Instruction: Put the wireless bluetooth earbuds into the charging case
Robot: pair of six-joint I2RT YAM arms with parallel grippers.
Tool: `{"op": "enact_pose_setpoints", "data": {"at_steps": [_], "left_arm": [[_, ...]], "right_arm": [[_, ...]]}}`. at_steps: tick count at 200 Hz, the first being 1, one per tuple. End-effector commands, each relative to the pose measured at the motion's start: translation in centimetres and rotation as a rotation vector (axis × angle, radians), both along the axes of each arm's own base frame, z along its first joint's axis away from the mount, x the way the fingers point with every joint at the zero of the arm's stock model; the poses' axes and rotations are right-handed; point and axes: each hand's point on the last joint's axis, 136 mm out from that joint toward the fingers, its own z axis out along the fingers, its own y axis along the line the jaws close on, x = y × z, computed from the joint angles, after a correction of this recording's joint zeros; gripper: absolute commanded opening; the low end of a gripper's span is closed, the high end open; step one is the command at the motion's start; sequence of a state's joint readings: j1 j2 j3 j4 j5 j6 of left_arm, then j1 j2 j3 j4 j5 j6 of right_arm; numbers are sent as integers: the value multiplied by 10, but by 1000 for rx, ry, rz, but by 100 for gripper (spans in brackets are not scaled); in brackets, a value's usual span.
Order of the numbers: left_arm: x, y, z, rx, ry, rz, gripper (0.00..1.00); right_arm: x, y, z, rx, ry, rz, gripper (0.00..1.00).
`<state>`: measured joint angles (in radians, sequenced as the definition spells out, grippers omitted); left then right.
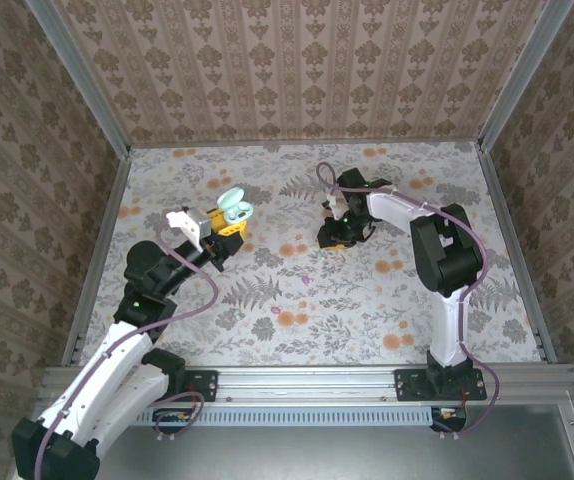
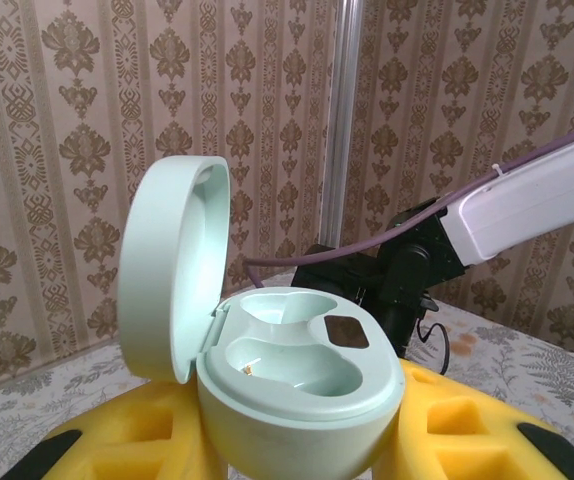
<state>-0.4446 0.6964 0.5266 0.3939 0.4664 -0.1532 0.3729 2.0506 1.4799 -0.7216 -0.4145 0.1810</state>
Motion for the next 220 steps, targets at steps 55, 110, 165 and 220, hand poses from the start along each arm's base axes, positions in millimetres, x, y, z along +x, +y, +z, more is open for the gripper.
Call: {"op": "enact_pose_setpoints", "data": {"at_steps": [55,110,165,220], "left_arm": [[0,2,10,-6,-53,15,32],[-2,3,11,-5,-56,18,32],[-2,3,10,-1,-54,18,32],[-1,3,11,2,-60,24,32]], "right_arm": [[2,-13,14,-449,-59,-75,40],[-4,12,8,-430,-5,-54,40],[-3,15,-5,-459,23,-33,36],[-7,13,-13,-481,49,-15,34]]}}
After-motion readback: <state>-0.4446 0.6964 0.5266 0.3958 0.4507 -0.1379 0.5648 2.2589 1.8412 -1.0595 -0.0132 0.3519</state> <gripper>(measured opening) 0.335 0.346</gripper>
